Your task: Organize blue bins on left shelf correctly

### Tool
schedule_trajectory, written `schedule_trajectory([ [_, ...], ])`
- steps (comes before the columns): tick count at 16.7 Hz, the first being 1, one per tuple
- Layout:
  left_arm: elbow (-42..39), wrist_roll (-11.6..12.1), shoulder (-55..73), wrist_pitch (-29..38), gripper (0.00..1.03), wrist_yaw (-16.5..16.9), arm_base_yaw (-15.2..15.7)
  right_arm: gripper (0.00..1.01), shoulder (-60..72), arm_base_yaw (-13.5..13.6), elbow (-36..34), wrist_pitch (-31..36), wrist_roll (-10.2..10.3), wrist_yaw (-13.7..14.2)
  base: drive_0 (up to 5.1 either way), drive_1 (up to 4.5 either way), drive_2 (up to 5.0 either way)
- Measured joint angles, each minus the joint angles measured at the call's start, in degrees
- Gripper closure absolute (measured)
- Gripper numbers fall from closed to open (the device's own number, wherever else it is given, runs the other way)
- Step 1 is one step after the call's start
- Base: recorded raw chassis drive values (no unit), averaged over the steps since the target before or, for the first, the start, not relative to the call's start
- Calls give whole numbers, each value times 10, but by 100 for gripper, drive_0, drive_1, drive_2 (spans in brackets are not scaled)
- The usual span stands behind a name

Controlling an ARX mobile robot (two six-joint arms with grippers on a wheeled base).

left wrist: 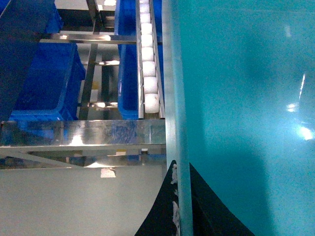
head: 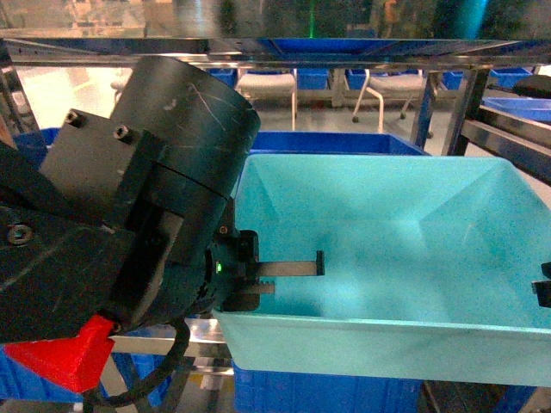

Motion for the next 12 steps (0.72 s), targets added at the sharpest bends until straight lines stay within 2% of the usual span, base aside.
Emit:
schedule_trajectory([
  [2,22,12,32,-2,101,6,8,99,27,2,12,-10,5,5,0,0,0],
  [7,22,14,32,-2,101,5,8,99,33,4,12,-13,11,7,0,0,0],
  [12,22,16,32,-2,101,5,9,99,33,4,12,-13,12,7,0,-268,268],
])
